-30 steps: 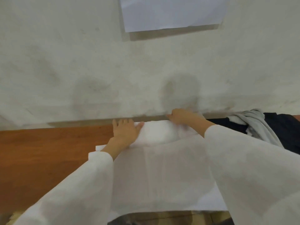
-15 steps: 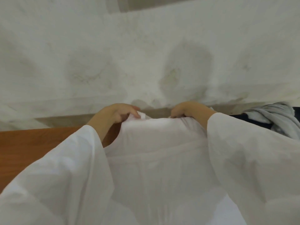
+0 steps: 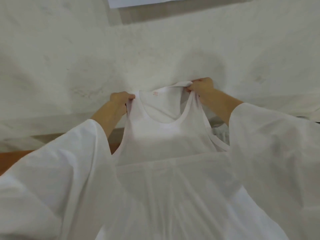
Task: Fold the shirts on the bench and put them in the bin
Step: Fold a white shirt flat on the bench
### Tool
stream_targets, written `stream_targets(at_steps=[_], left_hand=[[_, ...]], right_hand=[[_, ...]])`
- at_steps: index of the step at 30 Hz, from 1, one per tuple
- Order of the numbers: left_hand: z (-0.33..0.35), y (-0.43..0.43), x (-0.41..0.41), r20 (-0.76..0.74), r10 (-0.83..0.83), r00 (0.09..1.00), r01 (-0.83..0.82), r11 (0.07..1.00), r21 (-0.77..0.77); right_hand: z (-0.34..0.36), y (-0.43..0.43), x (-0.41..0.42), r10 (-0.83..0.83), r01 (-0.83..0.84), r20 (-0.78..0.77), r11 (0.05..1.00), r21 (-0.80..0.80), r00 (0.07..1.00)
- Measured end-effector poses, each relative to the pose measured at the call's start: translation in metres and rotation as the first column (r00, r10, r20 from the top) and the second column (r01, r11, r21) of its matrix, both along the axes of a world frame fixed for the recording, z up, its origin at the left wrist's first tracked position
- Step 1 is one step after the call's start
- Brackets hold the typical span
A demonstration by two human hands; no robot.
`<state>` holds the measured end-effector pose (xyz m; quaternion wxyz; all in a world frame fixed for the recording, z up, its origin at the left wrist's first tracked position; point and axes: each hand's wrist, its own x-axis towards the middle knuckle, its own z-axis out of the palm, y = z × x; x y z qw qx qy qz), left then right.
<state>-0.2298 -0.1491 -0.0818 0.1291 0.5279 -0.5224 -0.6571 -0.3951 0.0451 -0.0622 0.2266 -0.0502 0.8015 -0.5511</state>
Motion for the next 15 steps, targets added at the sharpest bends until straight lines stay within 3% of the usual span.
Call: stream_targets(at_steps=[2,7,12,15], left_hand=[[0.009,-0.002,-0.002,-0.014,-0.007,1.000,0.008,0.998,0.064],[0.041,0.012,0.005,-0.277,0.066,0.958,-0.009,0.979,0.202],[0.077,0.027,0.026,-0.317,0.013,0.948,0.033,0.990,0.139],[0.105,0.036,0.048,-0.336,-0.085,0.938,0.107,0.993,0.047]], right_hand=[[0.007,-0.001,-0.005,-0.025,0.025,0.098,1.000,0.003,0.995],[0.033,0.007,0.008,0.021,0.005,0.301,0.996,-0.086,0.953],[0.089,0.023,0.025,0.142,0.014,0.499,0.955,-0.296,0.855],[0.130,0.039,0.041,0.209,-0.069,0.449,0.949,-0.307,0.869]])
